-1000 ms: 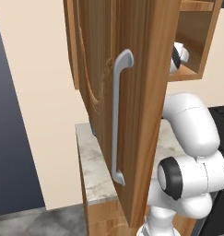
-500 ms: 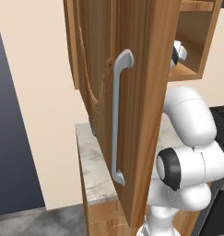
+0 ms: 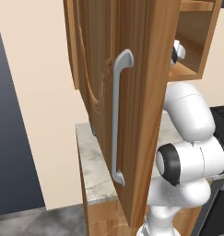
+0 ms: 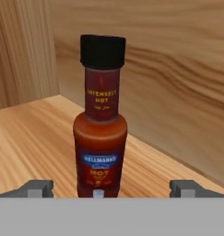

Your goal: Move the mayonnaise and condiment bottle from the cabinet to the dining counter.

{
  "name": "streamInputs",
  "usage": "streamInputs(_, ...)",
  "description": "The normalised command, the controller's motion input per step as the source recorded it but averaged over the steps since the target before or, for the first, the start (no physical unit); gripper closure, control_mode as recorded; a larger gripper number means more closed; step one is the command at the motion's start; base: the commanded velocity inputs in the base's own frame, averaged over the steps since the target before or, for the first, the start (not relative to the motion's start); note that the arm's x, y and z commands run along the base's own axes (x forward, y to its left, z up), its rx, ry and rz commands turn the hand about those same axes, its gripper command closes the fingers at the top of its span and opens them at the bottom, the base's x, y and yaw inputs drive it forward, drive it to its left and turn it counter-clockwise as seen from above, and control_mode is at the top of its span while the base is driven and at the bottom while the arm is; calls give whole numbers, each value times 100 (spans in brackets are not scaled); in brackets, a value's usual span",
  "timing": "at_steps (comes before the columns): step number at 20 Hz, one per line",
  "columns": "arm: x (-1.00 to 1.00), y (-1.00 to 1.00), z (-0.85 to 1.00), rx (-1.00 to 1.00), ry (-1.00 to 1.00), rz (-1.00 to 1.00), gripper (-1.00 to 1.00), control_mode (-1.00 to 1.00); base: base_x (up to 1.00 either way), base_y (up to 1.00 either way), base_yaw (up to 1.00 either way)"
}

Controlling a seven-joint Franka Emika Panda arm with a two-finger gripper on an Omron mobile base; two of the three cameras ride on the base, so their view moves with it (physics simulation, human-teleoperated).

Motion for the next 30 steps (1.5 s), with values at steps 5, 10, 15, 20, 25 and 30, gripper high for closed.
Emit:
streamInputs(5, 20, -2, 0, 0, 0, 0, -100, -100, 0, 0, 0)
streamInputs(10, 13, -4, 0, 0, 0, 0, -100, -100, 0, 0, 0)
streamInputs(15, 11, -4, 0, 0, 0, 0, -100, -100, 0, 0, 0)
streamInputs(20, 7, -7, 0, 0, 0, 0, -100, -100, 0, 0, 0)
streamInputs(25, 7, -9, -1, 0, 0, 0, -100, -100, 0, 0, 0)
streamInputs(30, 7, -8, -4, 0, 0, 0, -100, -100, 0, 0, 0)
